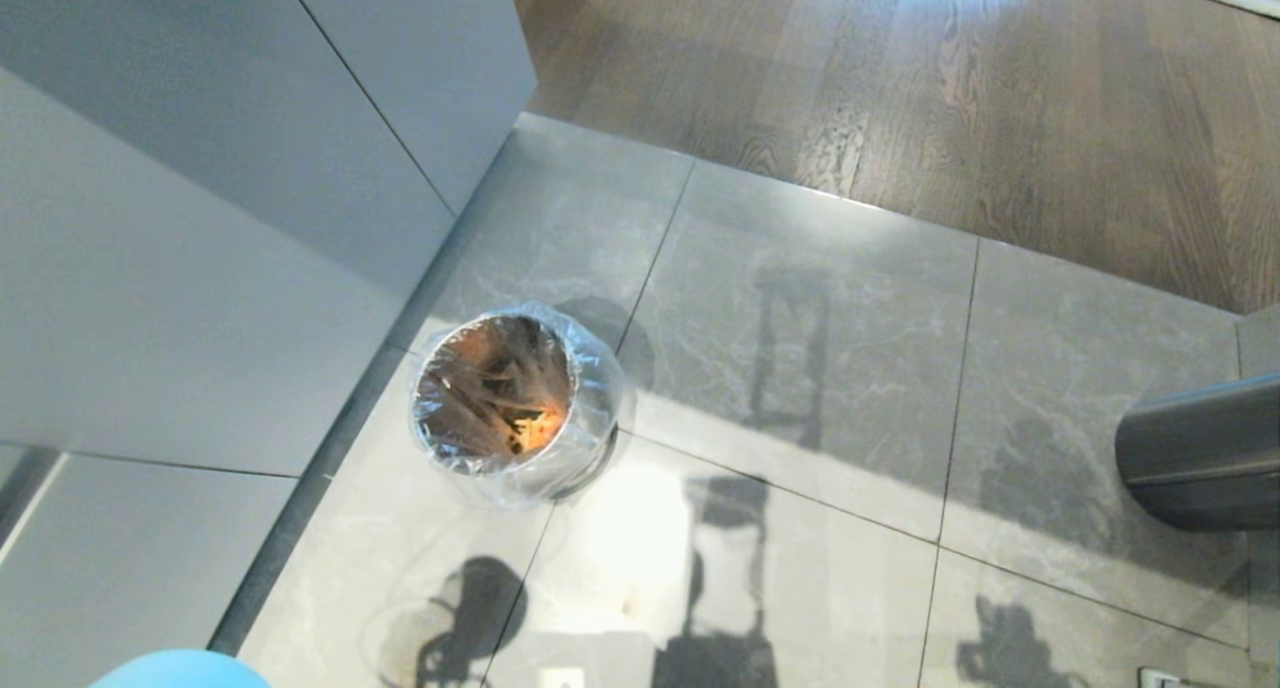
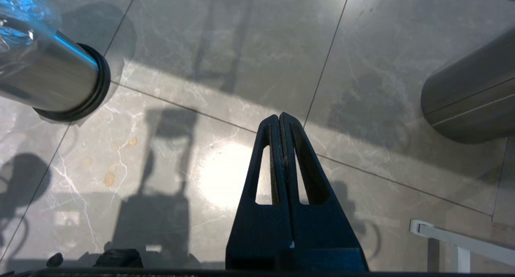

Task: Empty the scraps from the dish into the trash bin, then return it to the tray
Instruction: Put the bowl back to the table

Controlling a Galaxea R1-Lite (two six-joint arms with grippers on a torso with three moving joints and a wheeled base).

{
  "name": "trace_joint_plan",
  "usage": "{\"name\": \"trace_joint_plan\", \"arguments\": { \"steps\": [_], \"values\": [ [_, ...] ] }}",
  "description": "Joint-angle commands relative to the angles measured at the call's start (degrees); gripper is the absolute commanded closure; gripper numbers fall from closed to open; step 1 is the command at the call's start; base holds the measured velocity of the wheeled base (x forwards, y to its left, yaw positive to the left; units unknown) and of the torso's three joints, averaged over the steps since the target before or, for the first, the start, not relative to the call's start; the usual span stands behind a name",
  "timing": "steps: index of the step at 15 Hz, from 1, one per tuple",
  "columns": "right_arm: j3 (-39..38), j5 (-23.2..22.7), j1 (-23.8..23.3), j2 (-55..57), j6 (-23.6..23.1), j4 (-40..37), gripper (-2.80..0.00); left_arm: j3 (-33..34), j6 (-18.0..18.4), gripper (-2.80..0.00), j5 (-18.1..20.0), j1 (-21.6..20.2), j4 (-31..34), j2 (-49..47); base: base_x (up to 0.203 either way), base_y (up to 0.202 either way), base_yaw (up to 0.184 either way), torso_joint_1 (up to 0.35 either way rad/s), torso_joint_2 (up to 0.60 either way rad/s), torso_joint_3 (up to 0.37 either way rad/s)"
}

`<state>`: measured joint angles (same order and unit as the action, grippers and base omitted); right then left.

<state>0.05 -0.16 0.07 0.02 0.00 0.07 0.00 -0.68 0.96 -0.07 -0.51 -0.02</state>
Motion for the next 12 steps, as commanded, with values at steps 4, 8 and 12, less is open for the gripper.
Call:
{"name": "trace_joint_plan", "arguments": {
  "steps": [4,8,12],
  "values": [
    [0.0,0.0,0.0,0.0,0.0,0.0,0.0,0.0,0.0,0.0,0.0,0.0,0.0,-0.1,0.0,0.0,0.0,0.002,0.0,0.193],
    [0.0,0.0,0.0,0.0,0.0,0.0,0.0,0.0,0.0,0.0,0.0,0.0,0.0,-0.1,0.0,0.0,0.0,0.002,0.0,0.204],
    [0.0,0.0,0.0,0.0,0.0,0.0,0.0,0.0,0.0,0.0,0.0,0.0,0.0,-0.1,0.0,0.0,0.0,0.0,0.0,0.199]
  ]
}}
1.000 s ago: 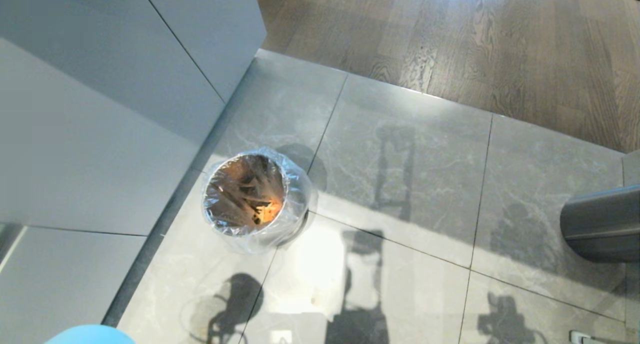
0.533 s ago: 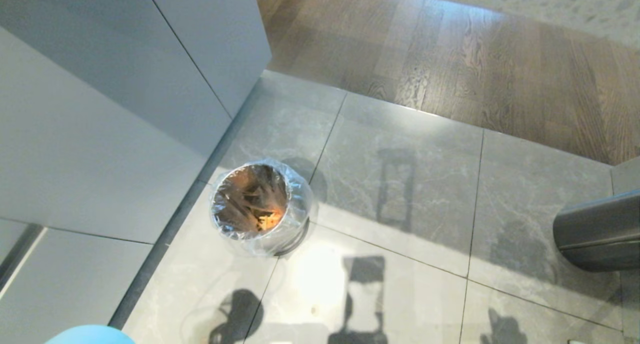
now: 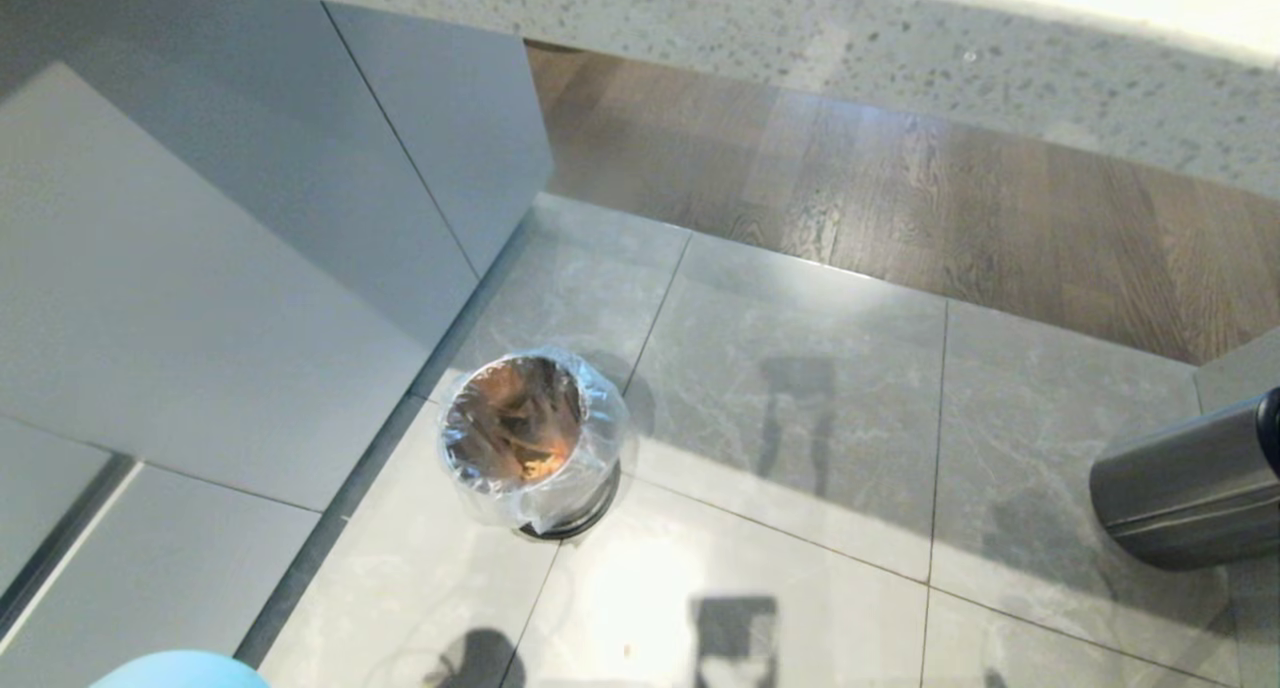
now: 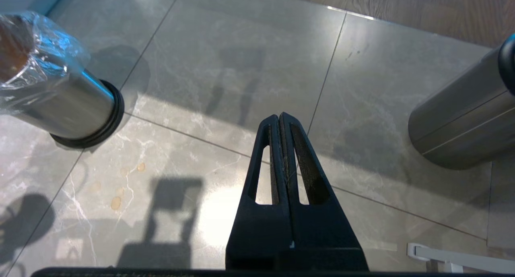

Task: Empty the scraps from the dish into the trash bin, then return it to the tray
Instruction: Put the bowl back to the table

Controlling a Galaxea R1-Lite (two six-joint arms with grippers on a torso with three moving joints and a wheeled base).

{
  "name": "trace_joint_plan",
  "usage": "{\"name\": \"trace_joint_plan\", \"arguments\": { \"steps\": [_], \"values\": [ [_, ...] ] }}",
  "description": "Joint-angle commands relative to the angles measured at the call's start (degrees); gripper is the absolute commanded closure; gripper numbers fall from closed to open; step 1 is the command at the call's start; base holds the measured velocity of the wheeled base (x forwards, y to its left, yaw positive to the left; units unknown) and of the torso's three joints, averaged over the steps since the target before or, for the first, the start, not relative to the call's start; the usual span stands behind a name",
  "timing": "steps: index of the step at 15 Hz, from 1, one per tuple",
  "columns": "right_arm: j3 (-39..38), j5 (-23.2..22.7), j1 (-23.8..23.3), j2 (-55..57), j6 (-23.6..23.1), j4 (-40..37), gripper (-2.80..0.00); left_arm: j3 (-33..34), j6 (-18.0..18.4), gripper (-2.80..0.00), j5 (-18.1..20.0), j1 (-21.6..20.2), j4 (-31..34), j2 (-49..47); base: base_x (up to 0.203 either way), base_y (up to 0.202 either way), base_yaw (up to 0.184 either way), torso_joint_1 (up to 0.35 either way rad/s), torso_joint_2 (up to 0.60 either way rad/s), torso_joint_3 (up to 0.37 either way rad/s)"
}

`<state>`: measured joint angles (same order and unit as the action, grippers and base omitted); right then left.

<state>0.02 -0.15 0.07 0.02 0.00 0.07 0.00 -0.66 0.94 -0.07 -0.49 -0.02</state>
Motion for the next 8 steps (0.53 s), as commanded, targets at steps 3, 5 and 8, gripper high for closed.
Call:
{"name": "trace_joint_plan", "arguments": {
  "steps": [3,5,8],
  "values": [
    [0.0,0.0,0.0,0.0,0.0,0.0,0.0,0.0,0.0,0.0,0.0,0.0,0.0,-0.1,0.0,0.0,0.0,-0.001,0.0,0.204],
    [0.1,0.0,0.0,0.0,0.0,0.0,0.0,0.0,0.0,0.0,0.0,0.0,0.0,-0.1,0.0,0.0,0.0,0.004,0.0,0.203],
    [0.0,0.0,0.0,0.0,0.0,0.0,0.0,0.0,0.0,0.0,0.0,0.0,0.0,-0.1,0.0,0.0,0.0,0.003,0.0,0.201]
  ]
}}
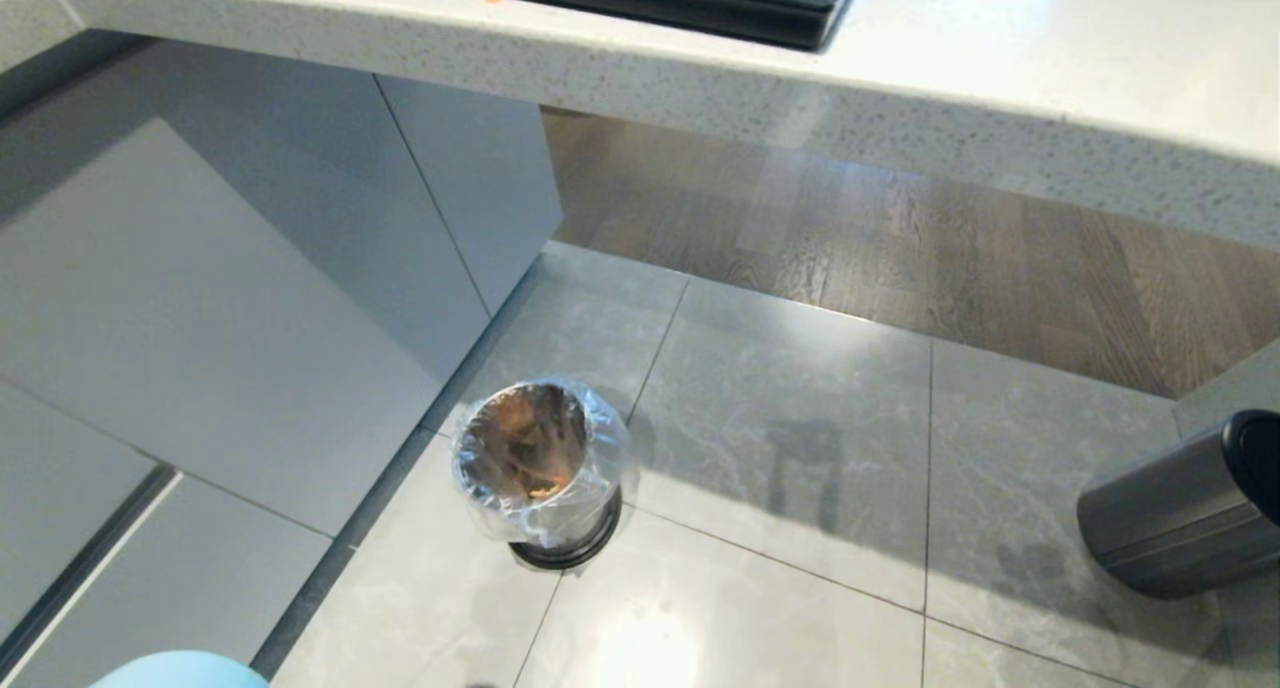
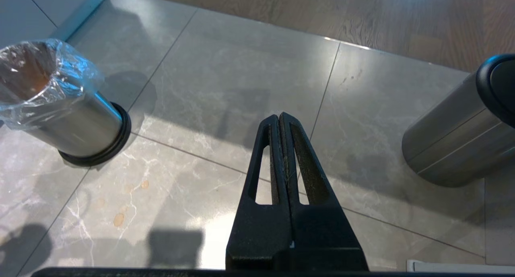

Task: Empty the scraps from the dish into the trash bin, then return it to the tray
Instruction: Put the bowl back to the table

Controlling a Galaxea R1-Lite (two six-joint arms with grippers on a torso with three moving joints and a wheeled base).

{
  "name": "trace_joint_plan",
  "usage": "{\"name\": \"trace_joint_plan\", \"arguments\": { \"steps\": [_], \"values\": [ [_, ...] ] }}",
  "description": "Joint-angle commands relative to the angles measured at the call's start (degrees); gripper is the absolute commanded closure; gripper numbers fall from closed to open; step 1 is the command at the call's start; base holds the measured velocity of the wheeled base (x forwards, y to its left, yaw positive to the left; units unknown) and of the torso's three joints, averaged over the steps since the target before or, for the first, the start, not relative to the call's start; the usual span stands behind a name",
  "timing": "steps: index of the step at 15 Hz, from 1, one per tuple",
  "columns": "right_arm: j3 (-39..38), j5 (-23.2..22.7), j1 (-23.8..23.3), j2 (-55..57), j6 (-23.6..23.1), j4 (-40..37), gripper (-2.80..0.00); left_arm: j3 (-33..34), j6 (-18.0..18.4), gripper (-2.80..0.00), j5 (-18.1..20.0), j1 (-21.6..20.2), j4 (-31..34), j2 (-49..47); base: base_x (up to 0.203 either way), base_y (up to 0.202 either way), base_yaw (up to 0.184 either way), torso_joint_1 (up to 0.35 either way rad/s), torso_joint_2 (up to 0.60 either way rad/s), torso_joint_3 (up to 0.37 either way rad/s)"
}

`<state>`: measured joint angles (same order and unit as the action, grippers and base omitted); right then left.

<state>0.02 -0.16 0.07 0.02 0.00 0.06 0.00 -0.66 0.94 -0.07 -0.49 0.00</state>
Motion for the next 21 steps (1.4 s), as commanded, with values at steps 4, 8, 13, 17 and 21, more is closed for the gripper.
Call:
{"name": "trace_joint_plan", "arguments": {
  "steps": [4,8,13,17,21],
  "values": [
    [0.0,0.0,0.0,0.0,0.0,0.0,0.0,0.0,0.0,0.0,0.0,0.0,0.0,-0.1,0.0,0.0,0.0,0.005,0.0,0.208],
    [0.0,0.0,0.0,0.0,0.0,0.0,0.0,0.0,0.0,0.0,0.0,0.0,0.0,-0.1,0.0,0.0,0.0,0.001,0.0,0.204],
    [0.1,0.0,0.0,0.0,0.0,0.0,0.0,0.0,0.0,0.0,0.0,0.0,0.0,-0.1,0.0,0.0,0.0,0.003,0.0,0.202],
    [0.0,0.0,0.0,0.0,0.0,0.0,0.0,0.0,0.0,0.0,0.0,0.0,0.0,-0.1,0.0,0.0,0.0,0.002,0.0,0.204],
    [0.0,0.0,0.0,0.0,0.0,0.0,0.0,0.0,0.0,0.0,0.0,0.0,0.0,-0.1,0.0,0.0,0.0,0.001,0.0,0.041]
  ]
}}
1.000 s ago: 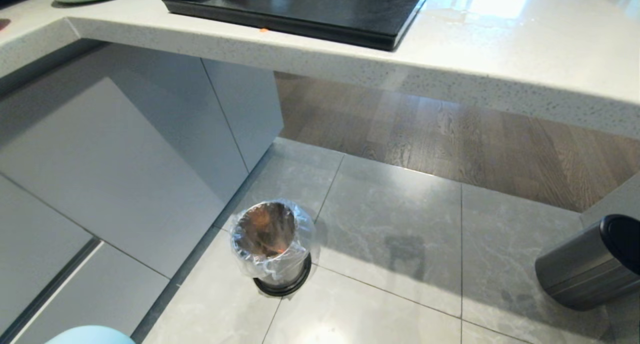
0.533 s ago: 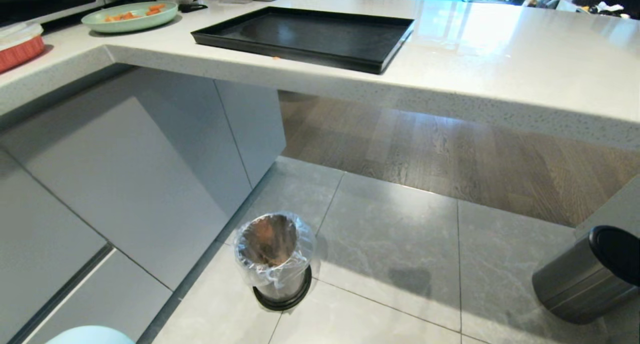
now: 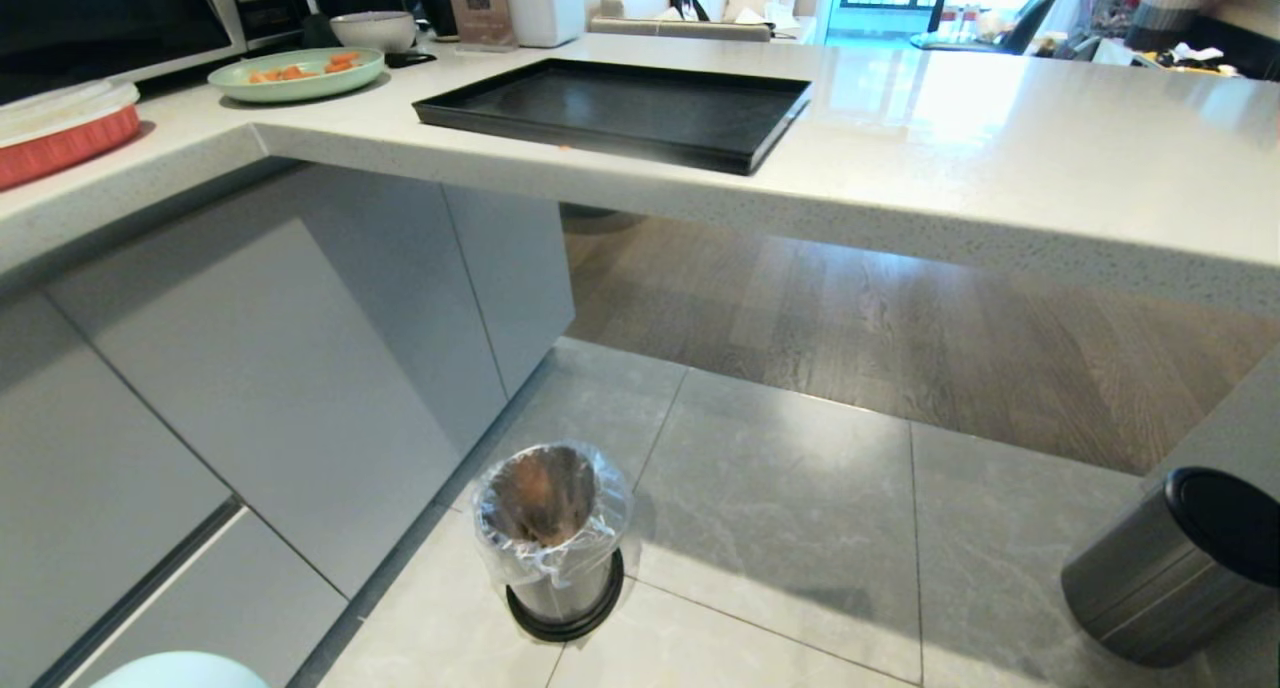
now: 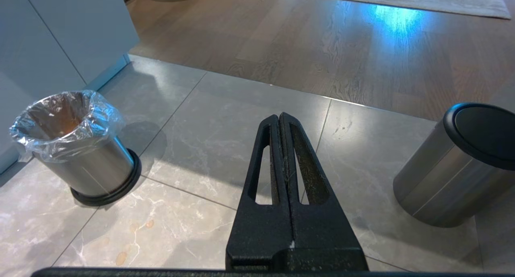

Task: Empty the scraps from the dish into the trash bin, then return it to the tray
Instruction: Put the bowl back to the table

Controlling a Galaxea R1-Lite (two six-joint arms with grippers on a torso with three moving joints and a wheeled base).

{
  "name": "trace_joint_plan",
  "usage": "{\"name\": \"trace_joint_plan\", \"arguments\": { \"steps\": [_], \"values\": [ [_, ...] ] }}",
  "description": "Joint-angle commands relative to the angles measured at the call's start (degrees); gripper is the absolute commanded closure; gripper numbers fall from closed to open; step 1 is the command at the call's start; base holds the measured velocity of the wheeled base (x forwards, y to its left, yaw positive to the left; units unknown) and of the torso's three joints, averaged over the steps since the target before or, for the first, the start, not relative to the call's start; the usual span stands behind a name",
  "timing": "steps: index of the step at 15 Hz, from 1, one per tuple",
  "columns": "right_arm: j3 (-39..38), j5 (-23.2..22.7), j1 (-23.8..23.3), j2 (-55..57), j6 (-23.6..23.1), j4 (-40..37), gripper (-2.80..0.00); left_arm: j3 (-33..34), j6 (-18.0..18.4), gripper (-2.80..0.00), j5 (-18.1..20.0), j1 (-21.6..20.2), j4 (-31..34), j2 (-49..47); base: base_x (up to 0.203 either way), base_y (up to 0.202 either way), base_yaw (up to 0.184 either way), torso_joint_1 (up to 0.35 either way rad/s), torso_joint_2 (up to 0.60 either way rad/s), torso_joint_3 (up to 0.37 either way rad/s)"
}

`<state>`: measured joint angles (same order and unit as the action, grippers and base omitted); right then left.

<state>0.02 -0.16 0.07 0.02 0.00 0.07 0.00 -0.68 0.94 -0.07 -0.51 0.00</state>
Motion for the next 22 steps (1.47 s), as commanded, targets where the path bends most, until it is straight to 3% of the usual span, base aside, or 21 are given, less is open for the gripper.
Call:
{"name": "trace_joint_plan", "arguments": {
  "steps": [1,22],
  "values": [
    [0.0,0.0,0.0,0.0,0.0,0.0,0.0,0.0,0.0,0.0,0.0,0.0,0.0,-0.1,0.0,0.0,0.0,0.0,0.0,0.0],
    [0.1,0.0,0.0,0.0,0.0,0.0,0.0,0.0,-0.1,0.0,-0.1,0.0,0.0,-0.1,0.0,0.0,0.0,0.001,0.0,0.011]
  ]
}}
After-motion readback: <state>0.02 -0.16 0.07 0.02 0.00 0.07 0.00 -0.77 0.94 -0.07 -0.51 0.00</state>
